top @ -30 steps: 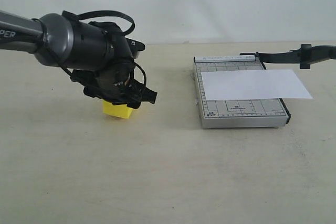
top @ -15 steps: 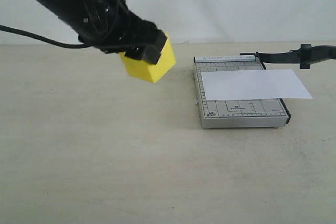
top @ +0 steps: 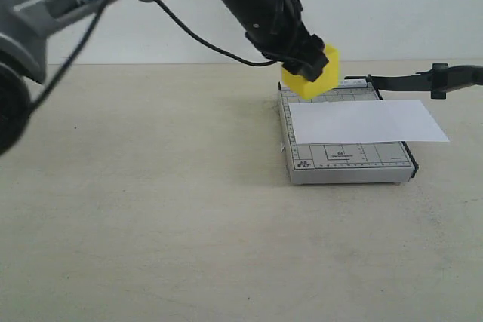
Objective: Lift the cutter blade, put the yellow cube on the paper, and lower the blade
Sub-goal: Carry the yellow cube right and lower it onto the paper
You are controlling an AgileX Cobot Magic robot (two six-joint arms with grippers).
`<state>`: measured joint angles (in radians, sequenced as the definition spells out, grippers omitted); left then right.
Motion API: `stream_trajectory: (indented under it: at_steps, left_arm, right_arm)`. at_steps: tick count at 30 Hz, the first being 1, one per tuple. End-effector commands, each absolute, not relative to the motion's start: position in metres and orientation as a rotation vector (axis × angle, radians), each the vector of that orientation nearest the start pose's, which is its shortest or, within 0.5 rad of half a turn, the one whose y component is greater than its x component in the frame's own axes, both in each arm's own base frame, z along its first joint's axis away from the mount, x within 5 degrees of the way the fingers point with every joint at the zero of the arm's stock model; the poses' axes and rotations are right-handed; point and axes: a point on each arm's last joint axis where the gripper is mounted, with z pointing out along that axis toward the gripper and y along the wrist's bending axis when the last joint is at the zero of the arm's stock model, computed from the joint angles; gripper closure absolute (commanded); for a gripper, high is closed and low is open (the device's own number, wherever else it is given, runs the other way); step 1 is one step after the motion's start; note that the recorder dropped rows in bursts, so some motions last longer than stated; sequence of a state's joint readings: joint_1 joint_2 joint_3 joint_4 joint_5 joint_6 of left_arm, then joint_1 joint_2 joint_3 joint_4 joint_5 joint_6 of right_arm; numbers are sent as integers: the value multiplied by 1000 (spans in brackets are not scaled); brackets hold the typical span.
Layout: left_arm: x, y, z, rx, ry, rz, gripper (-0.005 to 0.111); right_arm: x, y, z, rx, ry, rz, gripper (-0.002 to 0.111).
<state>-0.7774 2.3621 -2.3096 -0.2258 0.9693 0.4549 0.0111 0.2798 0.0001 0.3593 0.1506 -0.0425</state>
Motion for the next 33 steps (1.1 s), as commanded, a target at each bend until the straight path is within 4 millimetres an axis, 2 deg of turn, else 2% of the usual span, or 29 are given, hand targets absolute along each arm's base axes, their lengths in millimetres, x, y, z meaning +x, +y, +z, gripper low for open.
stream_trajectory:
  at_steps: [1,5,8,13,20,23,28,31,33]
  left_arm:
    - [377,-411,238,1443,1981,-576,102]
    - [383,-417,201,1594,1910,-514,102]
    - [385,-418,185,1630,1913,-502,102]
    - [385,-419,174,1679,1895,-492,102]
    - [386,-420,175,1659,1883,-490,100]
    - [386,-420,175,1657,1883,-490,83]
    - [387,-421,175,1647,1876,-487,37]
    - [388,-421,177,1636,1868,-485,19]
    - [388,-421,180,1633,1863,-485,14]
  right_arm:
    - [75,6,182,249,1896,265,108]
    - [75,6,182,244,1897,262,108]
    - [75,6,182,242,1897,260,108]
    - [75,6,182,242,1897,260,108]
    - [75,6,182,242,1897,260,108]
    - [75,6,182,242,1897,260,108]
    - [75,6,182,242,1897,260,108]
    - [75,6,182,242,1897,260,108]
    - [75,6,182,242,1897,260,108]
